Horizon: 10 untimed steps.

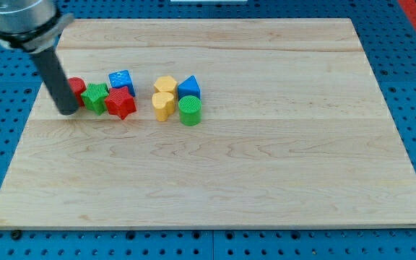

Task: Push red blocks green star and blue cube into group of blocks

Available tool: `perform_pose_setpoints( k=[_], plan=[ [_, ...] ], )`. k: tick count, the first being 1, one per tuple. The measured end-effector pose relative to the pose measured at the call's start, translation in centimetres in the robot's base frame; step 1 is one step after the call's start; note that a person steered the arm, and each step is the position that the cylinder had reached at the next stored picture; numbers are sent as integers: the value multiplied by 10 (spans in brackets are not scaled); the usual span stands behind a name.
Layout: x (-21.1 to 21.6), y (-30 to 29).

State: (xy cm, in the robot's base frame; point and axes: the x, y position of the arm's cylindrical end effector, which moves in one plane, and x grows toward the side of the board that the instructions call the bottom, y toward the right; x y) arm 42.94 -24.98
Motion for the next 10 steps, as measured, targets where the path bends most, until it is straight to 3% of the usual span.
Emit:
perform_pose_setpoints(
  k=[1,2,3,4,6,7,8,9,10],
  plan=[
    [-11,-54],
    [-63,-22],
    [-49,30],
    [-30,42],
    [-28,101],
    [-39,31],
    [-96,37],
    [-80,99],
    [-38,100]
  ],
)
